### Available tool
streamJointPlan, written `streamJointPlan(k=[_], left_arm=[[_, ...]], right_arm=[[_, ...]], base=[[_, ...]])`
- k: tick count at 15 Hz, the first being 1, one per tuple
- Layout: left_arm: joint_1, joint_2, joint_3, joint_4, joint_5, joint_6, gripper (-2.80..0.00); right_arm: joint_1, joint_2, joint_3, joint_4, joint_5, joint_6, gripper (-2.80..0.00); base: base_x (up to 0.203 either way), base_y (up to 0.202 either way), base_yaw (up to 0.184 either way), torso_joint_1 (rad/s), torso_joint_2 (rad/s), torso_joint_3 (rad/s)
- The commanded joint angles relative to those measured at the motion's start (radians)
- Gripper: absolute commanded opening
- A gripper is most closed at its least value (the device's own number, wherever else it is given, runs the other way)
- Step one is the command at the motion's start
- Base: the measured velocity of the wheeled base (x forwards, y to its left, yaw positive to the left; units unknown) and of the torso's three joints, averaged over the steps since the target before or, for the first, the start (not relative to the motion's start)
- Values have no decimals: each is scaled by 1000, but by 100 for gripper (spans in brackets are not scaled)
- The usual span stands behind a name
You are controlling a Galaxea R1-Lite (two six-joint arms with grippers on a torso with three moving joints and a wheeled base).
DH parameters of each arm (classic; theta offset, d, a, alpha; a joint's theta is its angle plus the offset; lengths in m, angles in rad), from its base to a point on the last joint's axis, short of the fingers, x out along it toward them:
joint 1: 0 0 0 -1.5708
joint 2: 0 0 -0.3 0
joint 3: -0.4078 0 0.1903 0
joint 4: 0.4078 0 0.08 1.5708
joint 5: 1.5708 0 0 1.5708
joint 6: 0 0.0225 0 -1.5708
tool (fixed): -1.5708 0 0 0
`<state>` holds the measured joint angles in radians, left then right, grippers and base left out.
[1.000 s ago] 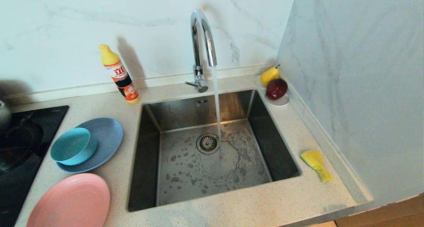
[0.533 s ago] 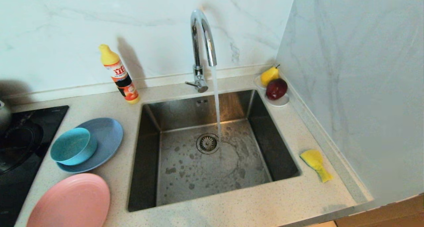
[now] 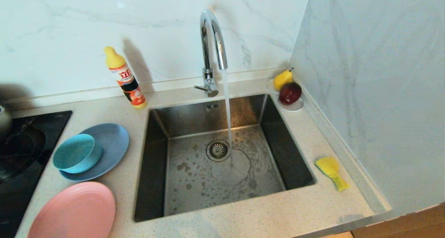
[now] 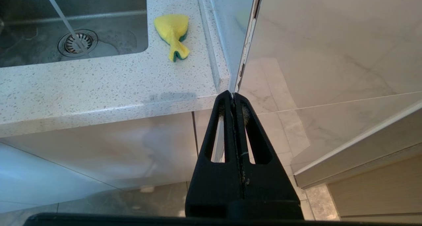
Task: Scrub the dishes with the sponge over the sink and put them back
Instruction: Pick up a bowl and the sponge
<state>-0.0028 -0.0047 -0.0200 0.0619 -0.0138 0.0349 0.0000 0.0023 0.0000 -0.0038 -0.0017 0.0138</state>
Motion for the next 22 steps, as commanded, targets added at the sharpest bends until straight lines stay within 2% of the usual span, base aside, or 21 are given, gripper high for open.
streamJointPlan(k=[1, 6, 11, 13, 18, 22], left_arm=[[0, 5, 0, 1, 0, 0, -280], [0, 5, 0, 1, 0, 0, -280], [1, 5, 0, 1, 0, 0, -280], [0, 5, 0, 1, 0, 0, -280], [1, 5, 0, 1, 0, 0, -280], [0, 5, 0, 1, 0, 0, -280]], right_arm=[[0, -1, 1, 4, 1, -5, -280], [0, -2, -6, -5, -3, -13, -280], [0, -2, -238, 49, 11, 30, -280], [0, -2, -342, 118, 78, 30, -280], [0, 23, -676, 423, 356, 26, -280], [-9, 211, -800, 450, 450, 25, -280]], base=[[0, 0, 0, 0, 0, 0], [0, 0, 0, 0, 0, 0], [0, 0, 0, 0, 0, 0], [0, 0, 0, 0, 0, 0], [0, 0, 0, 0, 0, 0], [0, 0, 0, 0, 0, 0]])
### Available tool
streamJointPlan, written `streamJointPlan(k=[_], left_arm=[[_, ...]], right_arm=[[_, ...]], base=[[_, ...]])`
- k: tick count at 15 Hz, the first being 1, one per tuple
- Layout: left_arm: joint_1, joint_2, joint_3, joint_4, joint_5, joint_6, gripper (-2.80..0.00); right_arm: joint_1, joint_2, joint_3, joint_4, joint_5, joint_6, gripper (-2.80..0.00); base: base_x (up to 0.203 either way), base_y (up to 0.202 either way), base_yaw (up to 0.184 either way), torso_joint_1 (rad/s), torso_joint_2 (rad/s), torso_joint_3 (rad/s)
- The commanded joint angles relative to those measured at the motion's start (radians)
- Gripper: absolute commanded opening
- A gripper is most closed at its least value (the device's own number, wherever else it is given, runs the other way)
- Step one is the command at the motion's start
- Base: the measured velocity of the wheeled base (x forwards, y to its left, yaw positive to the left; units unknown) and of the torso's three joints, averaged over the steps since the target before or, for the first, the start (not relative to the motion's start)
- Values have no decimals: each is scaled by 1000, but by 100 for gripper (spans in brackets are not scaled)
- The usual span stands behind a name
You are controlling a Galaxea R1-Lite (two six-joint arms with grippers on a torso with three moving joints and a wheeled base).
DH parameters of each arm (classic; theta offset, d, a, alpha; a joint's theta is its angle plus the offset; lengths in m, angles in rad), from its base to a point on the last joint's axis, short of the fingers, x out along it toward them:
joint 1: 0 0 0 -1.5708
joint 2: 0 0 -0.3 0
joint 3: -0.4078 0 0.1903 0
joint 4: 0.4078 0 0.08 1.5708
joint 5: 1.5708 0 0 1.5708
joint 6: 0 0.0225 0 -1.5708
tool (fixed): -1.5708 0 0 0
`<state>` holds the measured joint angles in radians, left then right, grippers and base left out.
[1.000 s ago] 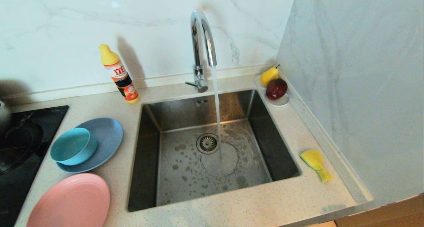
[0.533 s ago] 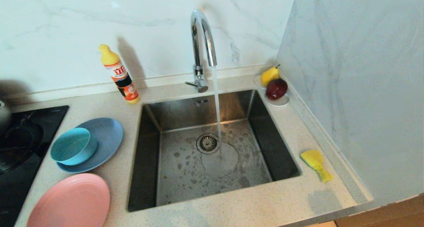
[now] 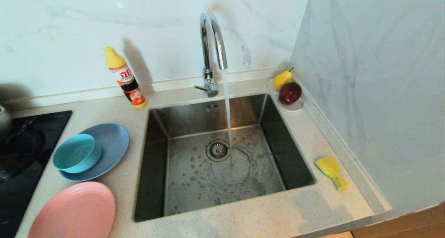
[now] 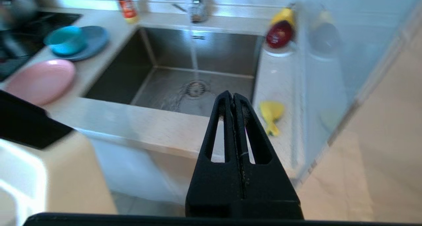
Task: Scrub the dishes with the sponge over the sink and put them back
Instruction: Pick up a bowl and the sponge
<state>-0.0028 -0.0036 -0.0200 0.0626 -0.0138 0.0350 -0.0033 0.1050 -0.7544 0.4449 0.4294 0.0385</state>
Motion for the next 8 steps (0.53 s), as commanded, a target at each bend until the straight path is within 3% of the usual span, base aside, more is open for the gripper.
streamJointPlan(k=[1, 4, 8], left_arm=[[0, 4, 0, 0, 0, 0, -280], [0, 4, 0, 0, 0, 0, -280], [0, 4, 0, 0, 0, 0, -280]], right_arm=[[-12, 172, -76, 1, 45, 0, -280], [-24, 352, -150, 0, 123, -5, -280], [-27, 581, -233, 1, 151, -23, -280]], base=[[0, 0, 0, 0, 0, 0], [0, 0, 0, 0, 0, 0], [0, 0, 0, 0, 0, 0]])
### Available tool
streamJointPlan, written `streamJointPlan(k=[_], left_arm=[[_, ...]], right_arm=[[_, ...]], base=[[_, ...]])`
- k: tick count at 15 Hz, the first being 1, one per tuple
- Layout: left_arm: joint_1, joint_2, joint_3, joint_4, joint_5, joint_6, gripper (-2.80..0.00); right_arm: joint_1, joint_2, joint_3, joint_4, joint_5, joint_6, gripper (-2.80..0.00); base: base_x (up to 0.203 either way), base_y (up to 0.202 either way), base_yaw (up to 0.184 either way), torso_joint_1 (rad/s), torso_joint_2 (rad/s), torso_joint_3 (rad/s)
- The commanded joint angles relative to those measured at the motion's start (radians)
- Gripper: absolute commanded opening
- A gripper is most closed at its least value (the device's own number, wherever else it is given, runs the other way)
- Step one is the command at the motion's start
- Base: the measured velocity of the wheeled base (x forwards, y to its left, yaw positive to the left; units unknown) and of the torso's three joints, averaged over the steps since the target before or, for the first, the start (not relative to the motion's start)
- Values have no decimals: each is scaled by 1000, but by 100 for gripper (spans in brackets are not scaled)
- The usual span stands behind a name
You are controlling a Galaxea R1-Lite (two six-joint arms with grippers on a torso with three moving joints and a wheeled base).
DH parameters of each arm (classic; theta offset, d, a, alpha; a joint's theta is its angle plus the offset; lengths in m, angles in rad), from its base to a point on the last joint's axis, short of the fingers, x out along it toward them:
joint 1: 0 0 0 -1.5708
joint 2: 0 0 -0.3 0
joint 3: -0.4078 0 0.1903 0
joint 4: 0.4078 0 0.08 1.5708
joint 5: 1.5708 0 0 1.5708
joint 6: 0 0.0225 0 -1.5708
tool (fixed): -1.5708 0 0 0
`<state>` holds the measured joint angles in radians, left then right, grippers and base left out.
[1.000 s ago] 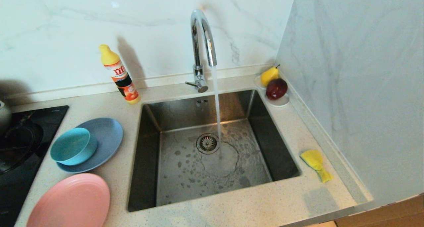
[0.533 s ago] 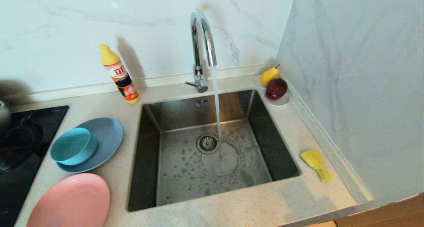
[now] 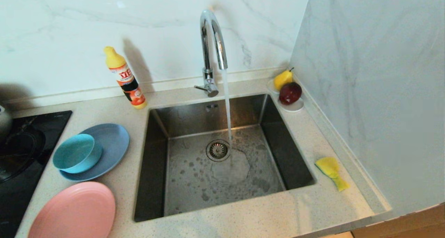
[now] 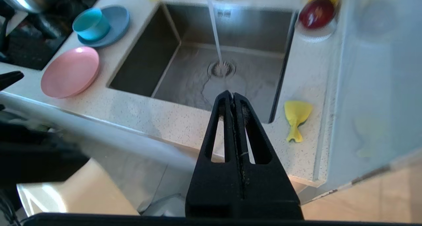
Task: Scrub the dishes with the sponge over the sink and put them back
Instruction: Pick up a bowl and the sponge
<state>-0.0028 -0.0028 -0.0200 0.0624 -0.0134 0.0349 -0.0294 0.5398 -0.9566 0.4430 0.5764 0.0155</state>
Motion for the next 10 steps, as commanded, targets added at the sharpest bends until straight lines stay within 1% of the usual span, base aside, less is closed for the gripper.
streamJointPlan(k=[1, 6, 8, 10], left_arm=[[1, 3, 1, 1, 0, 0, -280], [0, 3, 0, 1, 0, 0, -280], [1, 3, 0, 1, 0, 0, -280], [1, 3, 0, 1, 0, 0, -280]], right_arm=[[1, 194, -47, 2, 6, -2, -280], [22, 347, -73, 1, 2, -42, -280], [26, 391, -88, 2, -1, -73, -280], [67, 431, -102, 2, -44, -81, -280]], base=[[0, 0, 0, 0, 0, 0], [0, 0, 0, 0, 0, 0], [0, 0, 0, 0, 0, 0], [0, 0, 0, 0, 0, 0]])
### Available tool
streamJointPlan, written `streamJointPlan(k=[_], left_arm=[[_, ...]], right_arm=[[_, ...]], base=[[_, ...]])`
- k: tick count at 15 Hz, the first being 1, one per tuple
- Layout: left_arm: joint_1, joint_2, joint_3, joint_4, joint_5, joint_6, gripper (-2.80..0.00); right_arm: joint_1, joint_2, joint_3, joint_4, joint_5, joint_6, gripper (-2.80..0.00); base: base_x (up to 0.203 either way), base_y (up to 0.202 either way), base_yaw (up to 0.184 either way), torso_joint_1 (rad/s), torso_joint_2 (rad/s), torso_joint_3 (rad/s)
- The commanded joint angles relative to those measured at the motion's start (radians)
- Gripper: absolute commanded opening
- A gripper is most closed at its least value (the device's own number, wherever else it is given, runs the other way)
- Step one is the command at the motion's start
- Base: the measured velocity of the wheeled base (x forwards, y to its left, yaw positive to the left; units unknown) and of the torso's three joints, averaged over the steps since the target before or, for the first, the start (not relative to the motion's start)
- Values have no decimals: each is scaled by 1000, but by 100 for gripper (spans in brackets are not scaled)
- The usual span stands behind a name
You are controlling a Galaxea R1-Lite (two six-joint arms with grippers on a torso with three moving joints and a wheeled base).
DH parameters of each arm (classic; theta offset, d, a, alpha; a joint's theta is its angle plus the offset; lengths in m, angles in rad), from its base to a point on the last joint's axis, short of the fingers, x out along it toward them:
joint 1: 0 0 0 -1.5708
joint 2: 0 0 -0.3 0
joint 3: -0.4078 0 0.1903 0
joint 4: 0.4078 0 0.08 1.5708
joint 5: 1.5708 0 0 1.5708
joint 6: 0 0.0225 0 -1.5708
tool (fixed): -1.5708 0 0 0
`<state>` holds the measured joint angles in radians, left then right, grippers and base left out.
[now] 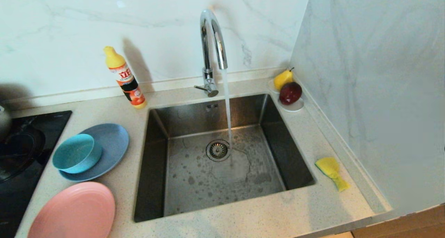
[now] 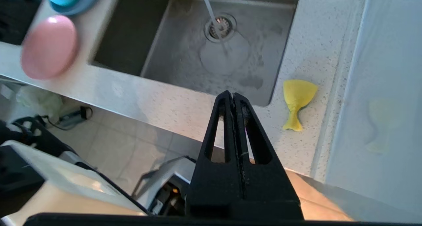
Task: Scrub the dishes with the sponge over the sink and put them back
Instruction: Pick up a bowl and the sponge
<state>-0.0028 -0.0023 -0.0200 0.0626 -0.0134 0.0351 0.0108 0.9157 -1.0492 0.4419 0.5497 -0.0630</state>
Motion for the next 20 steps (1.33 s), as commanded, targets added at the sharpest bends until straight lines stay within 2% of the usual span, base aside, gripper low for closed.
streamJointPlan(k=[1, 5, 11, 13, 18, 20], left_arm=[[1, 2, 0, 0, 0, 0, -280], [1, 2, 0, 0, 0, 0, -280], [0, 2, 0, 0, 0, 0, -280], [0, 2, 0, 0, 0, 0, -280], [1, 2, 0, 0, 0, 0, -280], [1, 2, 0, 0, 0, 0, -280]], right_arm=[[70, 75, -12, 2, -64, -4, -280], [269, 151, -9, -1, -264, 3, -280], [316, 237, -11, -49, -433, 30, -280], [354, 252, -9, -49, -498, 58, -280], [501, 327, 12, -57, -772, 172, -280], [524, 353, 30, -81, -835, 212, -280]], base=[[0, 0, 0, 0, 0, 0], [0, 0, 0, 0, 0, 0], [0, 0, 0, 0, 0, 0], [0, 0, 0, 0, 0, 0], [0, 0, 0, 0, 0, 0], [0, 0, 0, 0, 0, 0]])
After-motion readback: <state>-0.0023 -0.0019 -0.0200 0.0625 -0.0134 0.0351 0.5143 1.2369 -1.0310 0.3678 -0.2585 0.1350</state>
